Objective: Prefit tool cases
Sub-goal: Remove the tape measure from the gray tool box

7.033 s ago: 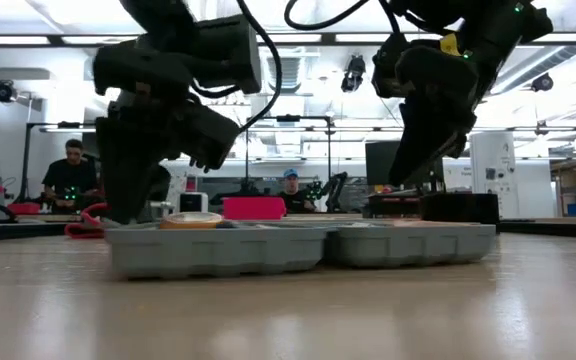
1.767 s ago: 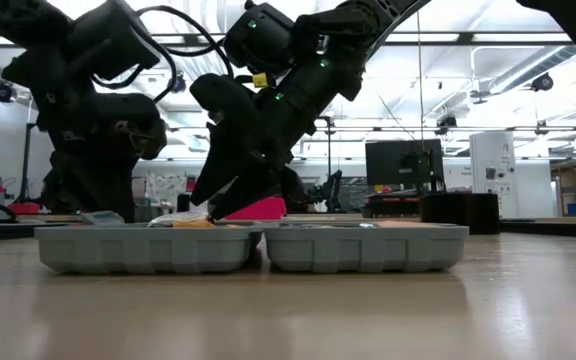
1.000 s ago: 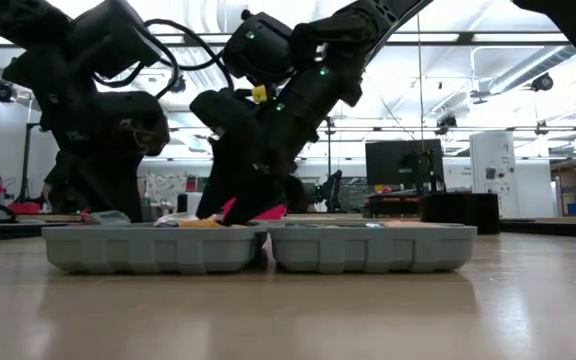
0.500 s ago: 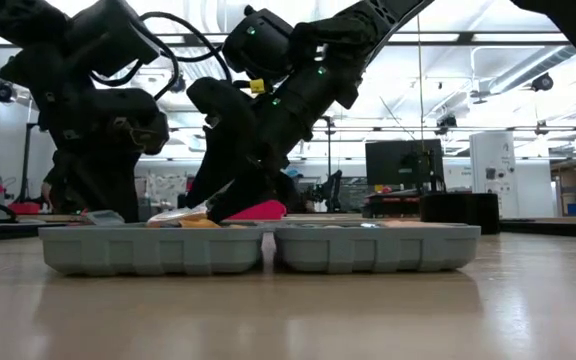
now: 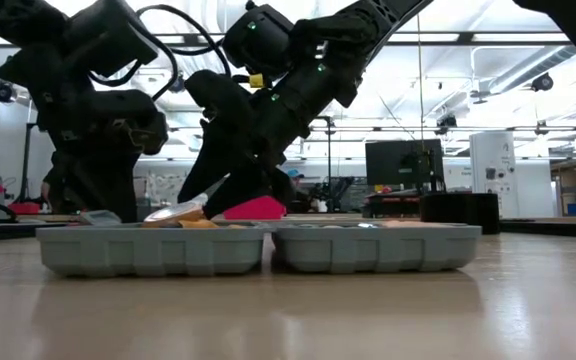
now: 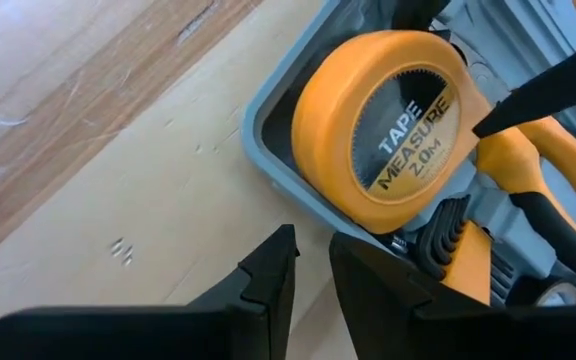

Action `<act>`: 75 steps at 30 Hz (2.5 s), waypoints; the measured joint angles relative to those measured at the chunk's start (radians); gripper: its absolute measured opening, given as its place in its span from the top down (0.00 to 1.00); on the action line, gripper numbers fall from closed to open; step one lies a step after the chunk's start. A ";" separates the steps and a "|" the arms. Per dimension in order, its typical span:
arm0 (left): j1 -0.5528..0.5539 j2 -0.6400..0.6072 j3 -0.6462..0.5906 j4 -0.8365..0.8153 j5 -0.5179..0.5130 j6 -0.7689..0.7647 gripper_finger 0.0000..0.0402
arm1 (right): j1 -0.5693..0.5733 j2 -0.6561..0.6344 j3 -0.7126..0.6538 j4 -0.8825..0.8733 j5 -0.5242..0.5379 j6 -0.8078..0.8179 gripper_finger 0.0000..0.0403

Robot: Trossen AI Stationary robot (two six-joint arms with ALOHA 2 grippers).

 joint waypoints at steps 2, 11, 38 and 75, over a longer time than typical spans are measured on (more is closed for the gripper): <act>0.000 0.000 0.000 -0.001 0.001 0.000 0.81 | 0.003 -0.001 0.000 0.026 -0.025 -0.013 0.61; 0.000 -0.001 0.005 0.059 -0.035 -0.006 0.81 | 0.015 0.000 0.000 0.023 -0.022 -0.025 0.62; -0.002 -0.001 0.003 0.021 0.047 0.027 0.81 | 0.009 0.000 0.000 -0.030 0.006 -0.058 0.82; -0.003 -0.064 0.002 -0.121 0.120 0.026 0.81 | -0.012 -0.134 0.003 -0.146 0.009 -0.133 0.81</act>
